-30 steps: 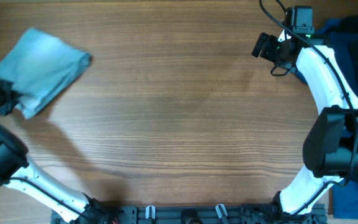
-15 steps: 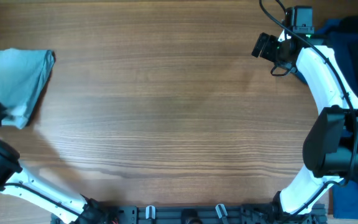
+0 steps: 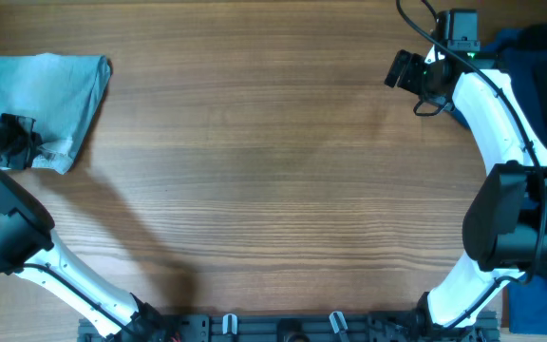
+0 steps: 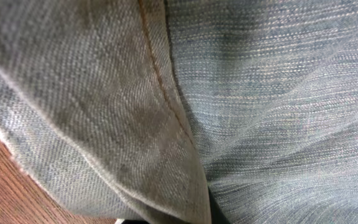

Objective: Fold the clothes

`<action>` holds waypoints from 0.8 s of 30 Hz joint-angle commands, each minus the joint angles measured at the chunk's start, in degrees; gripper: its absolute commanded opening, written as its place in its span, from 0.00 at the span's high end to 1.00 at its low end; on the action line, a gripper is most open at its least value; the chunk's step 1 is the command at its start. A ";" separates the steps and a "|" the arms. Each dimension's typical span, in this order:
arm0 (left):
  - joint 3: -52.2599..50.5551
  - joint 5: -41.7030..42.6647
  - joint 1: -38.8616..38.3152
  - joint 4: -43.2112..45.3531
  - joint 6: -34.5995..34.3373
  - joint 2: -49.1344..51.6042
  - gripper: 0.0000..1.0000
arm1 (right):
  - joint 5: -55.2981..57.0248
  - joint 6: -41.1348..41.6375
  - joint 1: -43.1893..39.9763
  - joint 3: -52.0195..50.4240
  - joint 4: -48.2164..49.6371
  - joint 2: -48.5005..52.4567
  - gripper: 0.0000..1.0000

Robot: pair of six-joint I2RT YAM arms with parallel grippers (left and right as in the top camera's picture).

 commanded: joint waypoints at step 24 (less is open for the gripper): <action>0.02 3.74 -6.84 -9.49 -1.22 -16.79 0.00 | 0.55 -0.26 0.37 -0.26 0.20 1.01 0.01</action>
